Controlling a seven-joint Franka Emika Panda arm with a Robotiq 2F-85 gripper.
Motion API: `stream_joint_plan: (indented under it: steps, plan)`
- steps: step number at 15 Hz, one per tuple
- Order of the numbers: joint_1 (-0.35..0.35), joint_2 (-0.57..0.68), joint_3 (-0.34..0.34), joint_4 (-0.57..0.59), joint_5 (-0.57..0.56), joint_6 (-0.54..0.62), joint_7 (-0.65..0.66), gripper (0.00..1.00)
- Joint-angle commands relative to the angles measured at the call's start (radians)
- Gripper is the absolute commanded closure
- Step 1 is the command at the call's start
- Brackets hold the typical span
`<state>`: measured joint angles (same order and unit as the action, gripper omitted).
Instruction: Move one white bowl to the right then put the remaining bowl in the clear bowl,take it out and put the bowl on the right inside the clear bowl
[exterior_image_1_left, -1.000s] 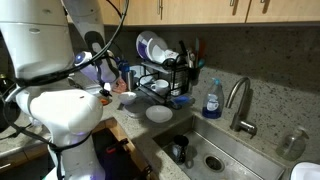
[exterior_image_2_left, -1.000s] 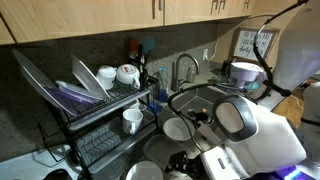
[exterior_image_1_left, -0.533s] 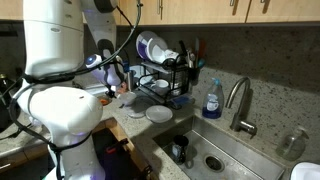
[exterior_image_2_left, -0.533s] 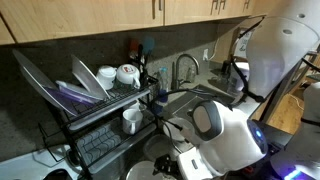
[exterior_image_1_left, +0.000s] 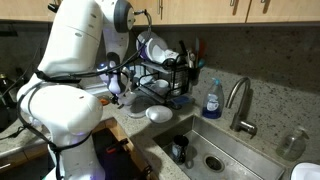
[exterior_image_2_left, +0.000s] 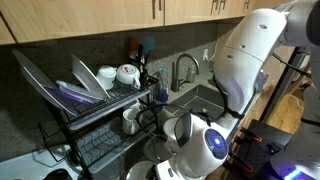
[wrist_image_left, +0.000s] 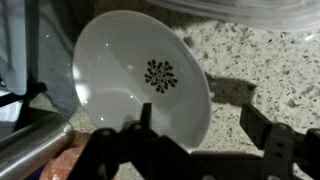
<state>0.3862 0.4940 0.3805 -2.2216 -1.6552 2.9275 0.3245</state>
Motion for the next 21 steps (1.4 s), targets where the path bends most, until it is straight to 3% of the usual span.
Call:
stream_joint_plan:
  steps: [1, 7, 9, 21]
  plan:
    - [-0.008, 0.047, 0.005, 0.032, 0.093, 0.017, -0.109, 0.42]
    - [-0.007, 0.028, 0.017, 0.018, 0.139, 0.008, -0.140, 0.89]
    - [-0.008, 0.024, 0.021, 0.018, 0.138, 0.009, -0.139, 1.00]
    - [-0.021, -0.064, 0.027, -0.023, 0.118, 0.020, -0.088, 0.97]
